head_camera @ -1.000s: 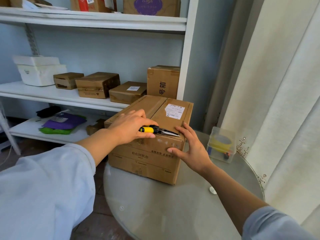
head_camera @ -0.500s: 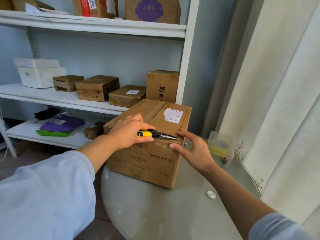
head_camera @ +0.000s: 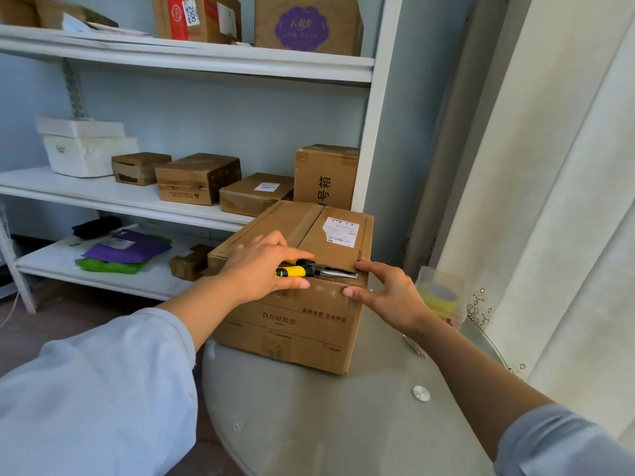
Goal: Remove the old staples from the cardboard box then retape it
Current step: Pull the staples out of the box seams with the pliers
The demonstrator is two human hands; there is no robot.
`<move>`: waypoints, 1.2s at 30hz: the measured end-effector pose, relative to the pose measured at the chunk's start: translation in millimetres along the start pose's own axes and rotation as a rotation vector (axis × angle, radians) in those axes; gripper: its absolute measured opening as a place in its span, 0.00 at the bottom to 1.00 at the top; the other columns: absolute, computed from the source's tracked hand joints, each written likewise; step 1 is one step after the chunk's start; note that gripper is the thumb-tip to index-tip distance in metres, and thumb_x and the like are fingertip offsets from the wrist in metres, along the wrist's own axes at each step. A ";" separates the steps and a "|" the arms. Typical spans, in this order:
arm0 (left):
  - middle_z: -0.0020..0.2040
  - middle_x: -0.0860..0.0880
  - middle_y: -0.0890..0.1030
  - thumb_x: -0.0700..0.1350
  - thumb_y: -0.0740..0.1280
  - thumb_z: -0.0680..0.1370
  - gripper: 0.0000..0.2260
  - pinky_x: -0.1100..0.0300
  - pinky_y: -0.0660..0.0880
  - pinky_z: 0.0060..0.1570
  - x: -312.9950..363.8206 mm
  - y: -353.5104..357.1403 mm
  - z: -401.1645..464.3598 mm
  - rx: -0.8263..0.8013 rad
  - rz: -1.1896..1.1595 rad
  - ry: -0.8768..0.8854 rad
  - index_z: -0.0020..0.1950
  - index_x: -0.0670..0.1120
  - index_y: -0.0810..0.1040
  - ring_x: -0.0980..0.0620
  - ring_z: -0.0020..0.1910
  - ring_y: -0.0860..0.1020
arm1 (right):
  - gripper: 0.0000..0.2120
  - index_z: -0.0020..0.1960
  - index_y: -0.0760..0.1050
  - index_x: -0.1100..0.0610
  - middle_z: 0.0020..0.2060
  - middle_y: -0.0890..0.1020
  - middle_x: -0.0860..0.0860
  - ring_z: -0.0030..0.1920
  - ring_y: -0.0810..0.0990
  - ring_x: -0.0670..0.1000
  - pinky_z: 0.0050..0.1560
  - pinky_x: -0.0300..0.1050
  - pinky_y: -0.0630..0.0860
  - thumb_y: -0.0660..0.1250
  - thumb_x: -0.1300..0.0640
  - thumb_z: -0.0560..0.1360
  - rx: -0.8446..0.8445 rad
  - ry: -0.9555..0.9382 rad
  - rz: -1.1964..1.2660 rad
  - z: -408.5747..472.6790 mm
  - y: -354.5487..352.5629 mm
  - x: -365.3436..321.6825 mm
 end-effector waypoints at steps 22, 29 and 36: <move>0.52 0.52 0.69 0.62 0.64 0.74 0.22 0.55 0.68 0.50 11.5 -8.2 11.6 -0.056 0.158 0.028 0.67 0.66 0.67 0.53 0.54 0.68 | 0.31 0.70 0.69 0.50 0.70 0.71 0.47 0.70 0.68 0.50 0.70 0.52 0.65 0.72 0.44 0.70 0.034 -0.010 0.040 2.5 3.1 9.6; 0.49 0.53 0.69 0.61 0.65 0.74 0.18 0.56 0.64 0.46 12.1 -6.0 10.1 -0.042 0.124 0.005 0.64 0.66 0.71 0.54 0.51 0.67 | 0.26 0.66 0.74 0.50 0.67 0.74 0.47 0.68 0.70 0.49 0.67 0.50 0.68 0.73 0.46 0.71 0.043 -0.007 0.063 2.7 3.2 7.7; 0.47 0.53 0.68 0.59 0.66 0.74 0.19 0.57 0.64 0.46 10.3 -4.4 7.7 -0.006 0.001 -0.030 0.64 0.63 0.73 0.55 0.49 0.66 | 0.10 0.56 0.82 0.55 0.52 0.83 0.48 0.55 0.79 0.46 0.60 0.47 0.76 0.67 0.55 0.77 0.196 -0.005 0.230 -3.7 -4.1 2.2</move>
Point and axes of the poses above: each hand's wrist, its own z-axis towards the middle knuckle, its own y-axis out of the palm, x = y × z, the point moved 5 cm from there along z, towards the middle knuckle
